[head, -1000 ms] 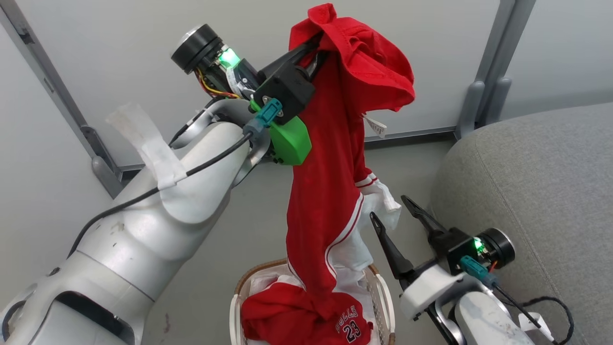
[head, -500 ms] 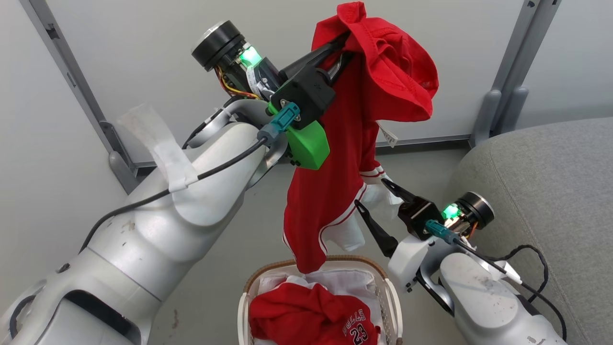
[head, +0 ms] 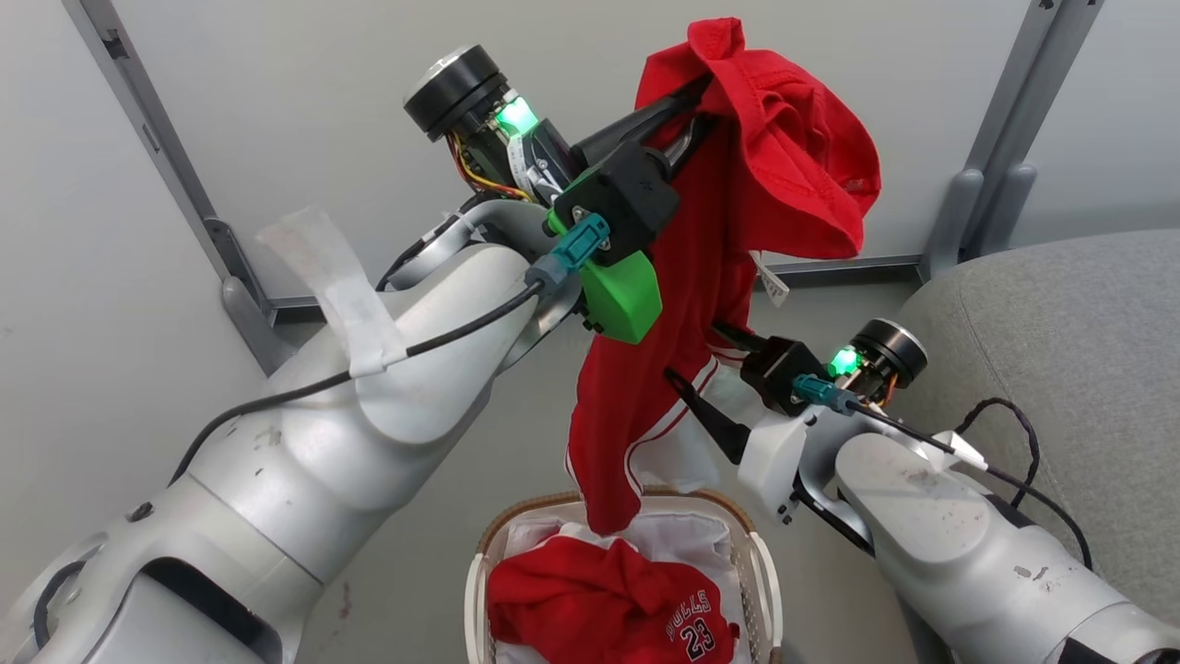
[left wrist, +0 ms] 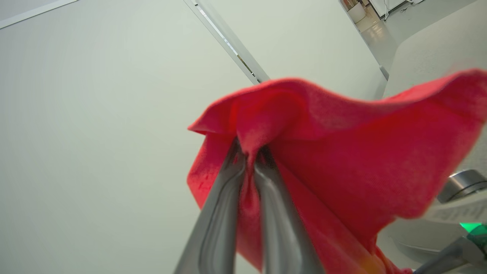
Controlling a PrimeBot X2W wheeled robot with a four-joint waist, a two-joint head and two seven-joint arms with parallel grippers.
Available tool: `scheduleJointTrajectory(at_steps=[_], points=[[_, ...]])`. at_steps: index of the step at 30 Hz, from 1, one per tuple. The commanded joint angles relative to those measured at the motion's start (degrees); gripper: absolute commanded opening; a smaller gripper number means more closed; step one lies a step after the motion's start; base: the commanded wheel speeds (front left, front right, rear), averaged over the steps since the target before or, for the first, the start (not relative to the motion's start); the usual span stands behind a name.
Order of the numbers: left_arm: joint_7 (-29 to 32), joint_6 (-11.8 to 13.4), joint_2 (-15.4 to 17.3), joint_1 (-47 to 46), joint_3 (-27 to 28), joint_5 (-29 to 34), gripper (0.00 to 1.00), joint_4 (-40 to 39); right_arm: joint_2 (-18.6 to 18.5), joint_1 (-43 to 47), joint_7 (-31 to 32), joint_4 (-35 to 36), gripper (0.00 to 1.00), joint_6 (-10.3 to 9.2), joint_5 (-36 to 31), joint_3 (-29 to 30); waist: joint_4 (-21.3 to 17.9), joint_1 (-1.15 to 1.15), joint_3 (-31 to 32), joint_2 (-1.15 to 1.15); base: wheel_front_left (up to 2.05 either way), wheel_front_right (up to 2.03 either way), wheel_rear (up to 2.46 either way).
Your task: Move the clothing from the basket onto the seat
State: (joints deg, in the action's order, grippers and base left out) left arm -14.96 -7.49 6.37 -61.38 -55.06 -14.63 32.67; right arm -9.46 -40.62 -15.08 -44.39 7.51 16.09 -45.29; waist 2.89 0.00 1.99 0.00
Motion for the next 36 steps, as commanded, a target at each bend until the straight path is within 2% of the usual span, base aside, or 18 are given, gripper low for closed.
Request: scheduleJointTrajectory(at_steps=[1, 7, 13, 14, 15, 18, 23, 36], points=[[-0.27, 0.01, -0.2, -0.9, -0.16, -0.71, 0.0, -0.4, -0.47, -1.14, -0.13, -0.3, 1.0, -0.04, 1.61, -1.38, 0.22, 0.0, -0.04, 0.0, 0.0, 0.0, 0.0], [-0.29, 0.01, -0.69, -1.22, -1.27, -1.62, 0.0, -1.49, -1.32, -4.6, -0.13, 0.33, 1.0, -0.05, 6.59, -8.01, 0.67, 0.0, -0.02, 0.0, 0.0, 0.0, 0.0], [-0.28, 0.01, -0.58, -1.46, -1.7, -2.67, 0.0, -1.78, -0.15, -6.25, -0.13, 2.2, 1.0, -0.05, 9.25, -11.25, 0.9, 0.0, -0.27, 0.0, 0.0, 0.0, 0.0], [-0.28, 0.01, -0.44, -1.41, -1.73, -2.97, 0.0, -1.68, 0.12, -6.34, -0.14, 2.73, 0.65, -0.05, 9.38, -11.63, 0.96, 0.0, -0.34, 0.0, 0.0, 0.0, 0.0], [-0.28, 0.01, -0.32, -1.38, -1.73, -3.12, 0.0, -1.58, 0.3, -6.25, -0.13, 3.17, 0.41, -0.05, 9.49, -12.01, 1.0, 0.0, -0.38, 0.0, 0.0, 0.0, 0.0], [-0.29, 0.01, 0.14, -1.14, -1.51, -3.85, 0.0, -0.96, 0.57, -5.56, -0.13, 4.83, 0.0, -0.05, 9.21, -13.0, 1.1, 0.0, -0.59, 0.0, 0.0, 0.0, 0.0], [-0.28, 0.01, 1.16, -0.18, -0.97, -4.88, 0.0, 0.68, 0.41, -4.18, -0.13, 7.21, 0.0, -0.05, 7.4, -11.84, 0.99, 0.0, -1.01, 0.0, 0.0, 0.0, 0.0], [-0.29, 0.11, 1.98, 3.26, 1.41, -8.03, 0.0, 5.13, -0.16, -0.18, -0.14, 12.66, 0.0, -0.05, 2.16, -2.53, -0.18, 0.0, -2.0, 0.0, 0.0, 0.0, 0.0]])
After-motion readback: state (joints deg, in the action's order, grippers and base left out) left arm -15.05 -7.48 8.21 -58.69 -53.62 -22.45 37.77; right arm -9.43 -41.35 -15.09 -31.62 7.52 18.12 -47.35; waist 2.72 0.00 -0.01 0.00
